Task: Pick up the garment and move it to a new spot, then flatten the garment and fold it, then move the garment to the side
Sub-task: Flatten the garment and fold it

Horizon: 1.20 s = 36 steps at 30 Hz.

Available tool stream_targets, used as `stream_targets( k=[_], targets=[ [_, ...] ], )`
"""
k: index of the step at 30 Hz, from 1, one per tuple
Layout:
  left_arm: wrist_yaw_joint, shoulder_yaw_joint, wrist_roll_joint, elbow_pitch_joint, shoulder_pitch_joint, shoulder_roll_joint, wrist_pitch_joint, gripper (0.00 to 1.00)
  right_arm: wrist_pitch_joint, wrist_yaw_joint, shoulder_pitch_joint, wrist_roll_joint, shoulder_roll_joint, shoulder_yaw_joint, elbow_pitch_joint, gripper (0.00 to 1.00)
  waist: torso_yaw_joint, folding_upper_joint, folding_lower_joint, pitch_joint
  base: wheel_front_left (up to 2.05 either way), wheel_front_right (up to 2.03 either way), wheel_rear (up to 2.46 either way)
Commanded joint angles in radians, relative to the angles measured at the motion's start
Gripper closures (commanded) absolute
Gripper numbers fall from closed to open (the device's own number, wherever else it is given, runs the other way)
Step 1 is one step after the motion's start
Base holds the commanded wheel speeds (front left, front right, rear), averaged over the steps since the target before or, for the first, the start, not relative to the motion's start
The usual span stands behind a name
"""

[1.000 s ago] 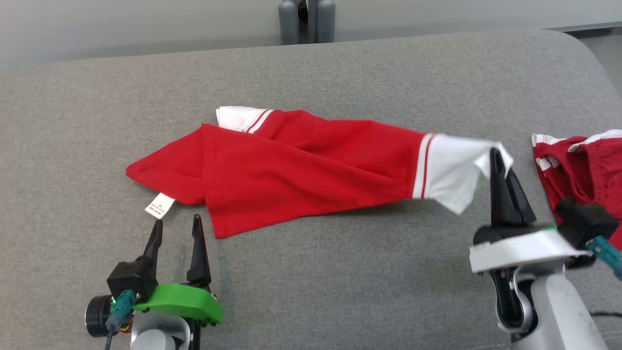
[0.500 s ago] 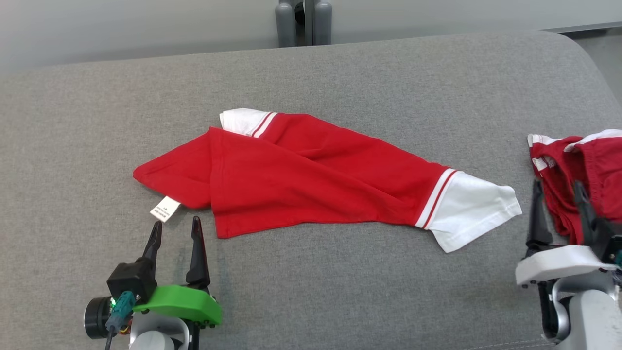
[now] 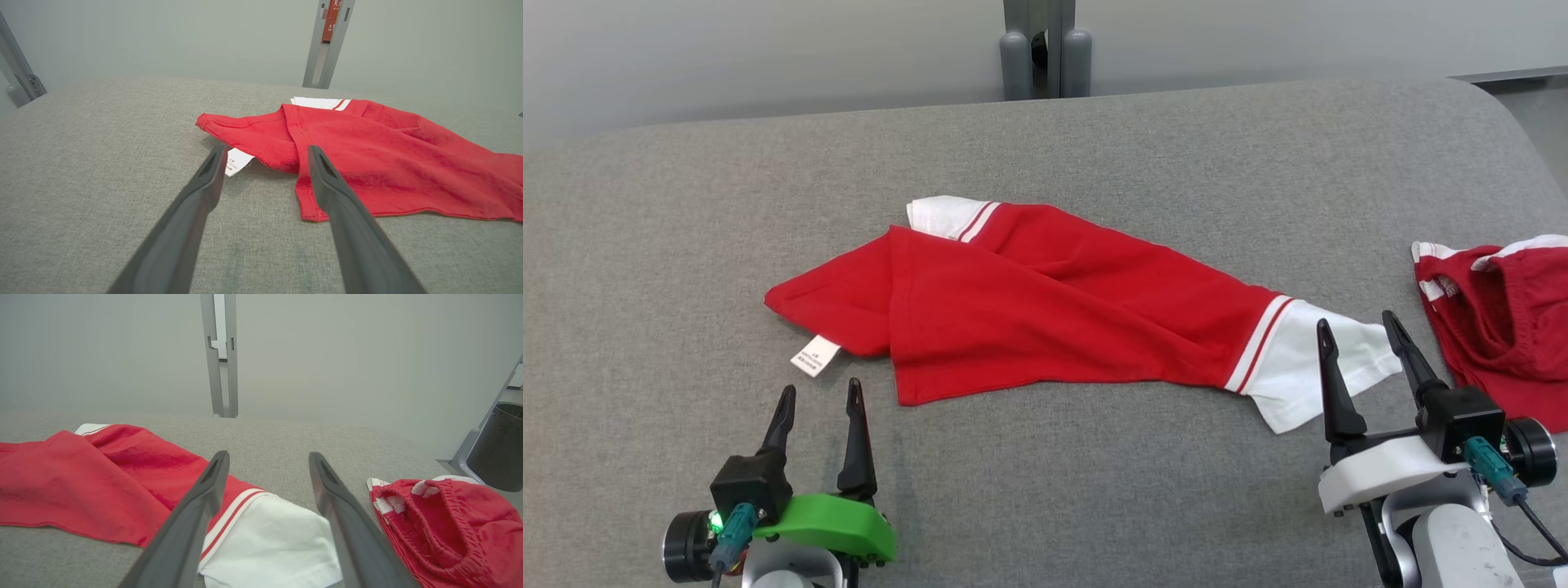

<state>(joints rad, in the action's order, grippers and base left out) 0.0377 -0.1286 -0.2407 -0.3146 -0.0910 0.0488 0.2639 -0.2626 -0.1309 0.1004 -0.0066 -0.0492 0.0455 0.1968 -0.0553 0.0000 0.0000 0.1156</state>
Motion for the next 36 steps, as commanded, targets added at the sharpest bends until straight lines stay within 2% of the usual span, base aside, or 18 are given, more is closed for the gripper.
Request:
stream_targets(
  k=[1,7,13,18,25,33,34,36],
  targets=[
    [-0.003,0.0,0.006,-0.001,0.013,0.004,0.0,0.0,-0.003,0.0,-0.016,0.003,-0.003,-0.004,0.005,0.0,0.0,0.0,0.0,-0.001,0.0,0.0,0.0],
    [-0.033,-0.028,-0.026,-0.034,-0.004,0.004,0.0,0.0,-0.003,0.0,-0.005,0.017,-0.003,-0.019,0.012,0.0,-0.014,0.0,0.0,0.016,0.0,0.0,0.0],
    [-0.071,-0.057,-0.079,-0.136,-0.068,0.004,0.0,0.0,-0.003,0.001,0.022,0.037,-0.003,-0.031,0.0,0.0,-0.047,0.0,0.0,0.073,0.0,0.0,0.0],
    [-0.088,-0.062,-0.115,-0.24,-0.135,0.004,0.0,0.0,-0.003,0.001,0.044,0.051,-0.003,-0.021,-0.003,0.0,-0.08,0.0,0.0,0.12,0.0,0.0,0.0],
    [-0.101,-0.046,-0.166,-0.317,-0.171,0.004,-0.002,0.0,-0.003,0.001,0.055,0.064,-0.002,-0.007,-0.005,0.0,-0.114,0.0,0.0,0.15,0.0,0.0,0.0],
    [-0.131,-0.122,-0.283,-0.413,-0.161,-0.009,-0.015,0.0,-0.003,0.001,0.068,0.073,-0.002,0.004,-0.006,0.0,-0.128,0.0,0.0,0.159,0.0,0.0,0.0],
    [-0.137,-0.136,-0.294,-0.422,-0.166,-0.012,-0.015,0.06,-0.003,0.001,0.069,0.074,-0.003,0.006,-0.007,0.0,-0.129,0.0,0.0,0.161,0.0,0.0,0.0],
    [-0.144,-0.151,-0.311,-0.427,-0.175,-0.015,-0.016,0.55,-0.003,0.001,0.071,0.076,-0.002,0.009,-0.006,0.0,-0.128,0.0,0.0,0.164,0.0,0.0,0.0]
  ],
)
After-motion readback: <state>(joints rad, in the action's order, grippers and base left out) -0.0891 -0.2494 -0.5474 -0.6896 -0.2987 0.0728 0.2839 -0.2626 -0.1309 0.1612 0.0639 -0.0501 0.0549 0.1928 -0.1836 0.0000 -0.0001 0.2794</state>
